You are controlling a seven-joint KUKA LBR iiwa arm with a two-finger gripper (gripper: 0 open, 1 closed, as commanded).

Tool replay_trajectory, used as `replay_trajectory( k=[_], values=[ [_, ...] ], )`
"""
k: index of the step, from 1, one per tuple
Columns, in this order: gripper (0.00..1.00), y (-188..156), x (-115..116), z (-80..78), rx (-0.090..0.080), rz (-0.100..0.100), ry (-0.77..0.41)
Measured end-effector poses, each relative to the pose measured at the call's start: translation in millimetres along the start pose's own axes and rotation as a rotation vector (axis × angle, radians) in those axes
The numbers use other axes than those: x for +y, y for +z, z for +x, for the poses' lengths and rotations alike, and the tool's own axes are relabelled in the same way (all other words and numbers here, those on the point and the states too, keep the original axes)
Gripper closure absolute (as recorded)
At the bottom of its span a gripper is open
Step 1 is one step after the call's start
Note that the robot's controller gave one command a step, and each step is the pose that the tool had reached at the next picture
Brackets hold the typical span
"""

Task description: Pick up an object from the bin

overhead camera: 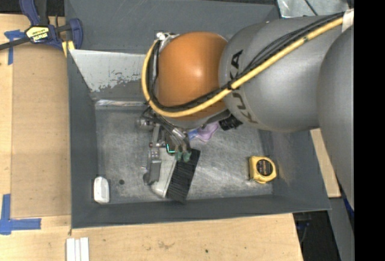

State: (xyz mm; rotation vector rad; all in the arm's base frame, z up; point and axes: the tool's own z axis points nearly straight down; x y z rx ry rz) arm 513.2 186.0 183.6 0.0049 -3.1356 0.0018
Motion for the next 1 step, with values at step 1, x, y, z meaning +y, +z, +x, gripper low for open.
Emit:
replay_trajectory(
  k=[1],
  values=[
    [0.00,-4.4,-0.7,-1.9,-0.008,-0.002,0.003]
  ],
)
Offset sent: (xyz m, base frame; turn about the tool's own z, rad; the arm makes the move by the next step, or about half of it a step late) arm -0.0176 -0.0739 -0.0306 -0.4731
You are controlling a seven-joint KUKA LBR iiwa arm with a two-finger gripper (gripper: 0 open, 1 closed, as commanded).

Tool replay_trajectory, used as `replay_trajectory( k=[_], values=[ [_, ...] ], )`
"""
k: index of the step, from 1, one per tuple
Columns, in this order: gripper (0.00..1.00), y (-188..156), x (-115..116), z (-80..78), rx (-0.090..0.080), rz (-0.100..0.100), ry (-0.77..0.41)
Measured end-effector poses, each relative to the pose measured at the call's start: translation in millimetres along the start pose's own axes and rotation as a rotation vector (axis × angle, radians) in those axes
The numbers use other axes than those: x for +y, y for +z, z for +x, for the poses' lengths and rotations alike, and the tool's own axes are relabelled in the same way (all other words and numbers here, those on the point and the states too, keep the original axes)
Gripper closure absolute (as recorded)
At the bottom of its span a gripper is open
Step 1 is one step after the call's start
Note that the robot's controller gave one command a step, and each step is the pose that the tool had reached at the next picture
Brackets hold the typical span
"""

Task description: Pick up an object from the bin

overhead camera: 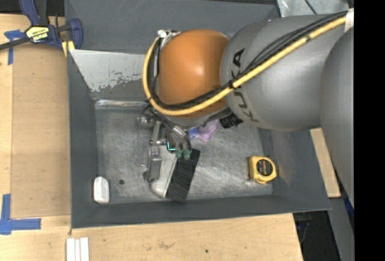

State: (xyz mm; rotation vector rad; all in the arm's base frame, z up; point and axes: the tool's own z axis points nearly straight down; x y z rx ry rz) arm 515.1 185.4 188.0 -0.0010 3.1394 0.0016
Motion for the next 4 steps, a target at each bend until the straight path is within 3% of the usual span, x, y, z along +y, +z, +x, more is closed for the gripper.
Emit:
replay_trajectory(
  k=[1,2,3,4],
  values=[
    [0.00,8.4,-15.6,5.8,-0.003,-0.002,-0.145],
    [0.00,37.0,-51.2,11.2,-0.001,0.001,-0.367],
    [1.00,91.7,-94.2,-16.2,-0.013,-0.002,-0.534],
    [0.00,99.1,-96.7,-12.7,-0.004,-0.001,-0.532]
  ],
)
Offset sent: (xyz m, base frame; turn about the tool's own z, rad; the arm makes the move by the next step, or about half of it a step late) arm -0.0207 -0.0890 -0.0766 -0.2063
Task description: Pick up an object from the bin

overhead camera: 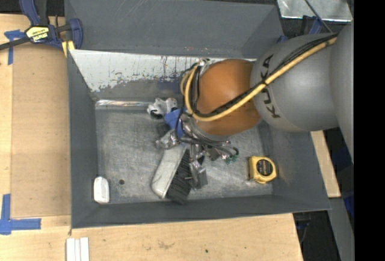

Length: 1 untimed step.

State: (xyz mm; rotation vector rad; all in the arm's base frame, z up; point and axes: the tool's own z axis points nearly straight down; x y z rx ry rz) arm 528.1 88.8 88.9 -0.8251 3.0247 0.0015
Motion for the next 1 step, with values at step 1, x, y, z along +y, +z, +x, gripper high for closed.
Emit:
replay_trajectory(
  k=[1],
  values=[
    [1.00,-0.1,-0.6,0.3,0.001,0.000,0.002]
  ],
)
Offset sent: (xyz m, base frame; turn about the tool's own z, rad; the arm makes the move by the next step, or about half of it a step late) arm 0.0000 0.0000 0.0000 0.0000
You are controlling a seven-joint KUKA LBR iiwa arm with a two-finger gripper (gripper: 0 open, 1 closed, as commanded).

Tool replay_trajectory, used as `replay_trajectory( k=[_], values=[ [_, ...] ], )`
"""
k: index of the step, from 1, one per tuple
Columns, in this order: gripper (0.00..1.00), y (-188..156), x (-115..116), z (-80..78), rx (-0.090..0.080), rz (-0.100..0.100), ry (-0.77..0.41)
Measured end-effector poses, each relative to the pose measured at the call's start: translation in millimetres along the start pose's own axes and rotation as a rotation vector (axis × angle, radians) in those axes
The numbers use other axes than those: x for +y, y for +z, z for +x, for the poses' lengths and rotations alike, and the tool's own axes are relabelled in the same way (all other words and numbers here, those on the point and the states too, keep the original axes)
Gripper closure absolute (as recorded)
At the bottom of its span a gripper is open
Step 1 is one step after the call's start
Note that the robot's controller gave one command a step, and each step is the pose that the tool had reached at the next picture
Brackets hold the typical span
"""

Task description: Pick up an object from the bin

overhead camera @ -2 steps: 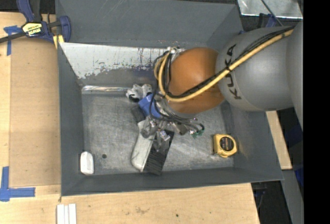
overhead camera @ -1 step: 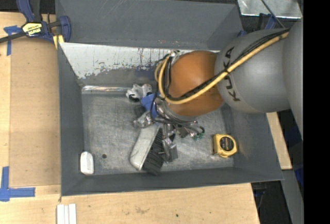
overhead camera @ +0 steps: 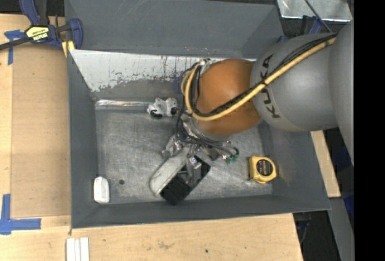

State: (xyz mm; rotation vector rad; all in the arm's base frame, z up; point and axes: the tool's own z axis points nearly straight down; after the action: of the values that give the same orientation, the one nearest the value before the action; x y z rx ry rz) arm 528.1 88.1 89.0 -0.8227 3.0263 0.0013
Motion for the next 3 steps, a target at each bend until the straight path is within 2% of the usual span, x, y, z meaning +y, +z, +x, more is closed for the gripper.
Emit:
replay_trajectory(
  k=[1,2,3],
  values=[
    [1.00,0.0,0.0,0.0,0.000,0.000,0.001],
    [0.00,-70.8,3.6,-2.1,0.007,-0.002,-0.013],
    [0.00,-134.4,4.9,-7.4,-0.003,0.002,-0.023]
  ],
)
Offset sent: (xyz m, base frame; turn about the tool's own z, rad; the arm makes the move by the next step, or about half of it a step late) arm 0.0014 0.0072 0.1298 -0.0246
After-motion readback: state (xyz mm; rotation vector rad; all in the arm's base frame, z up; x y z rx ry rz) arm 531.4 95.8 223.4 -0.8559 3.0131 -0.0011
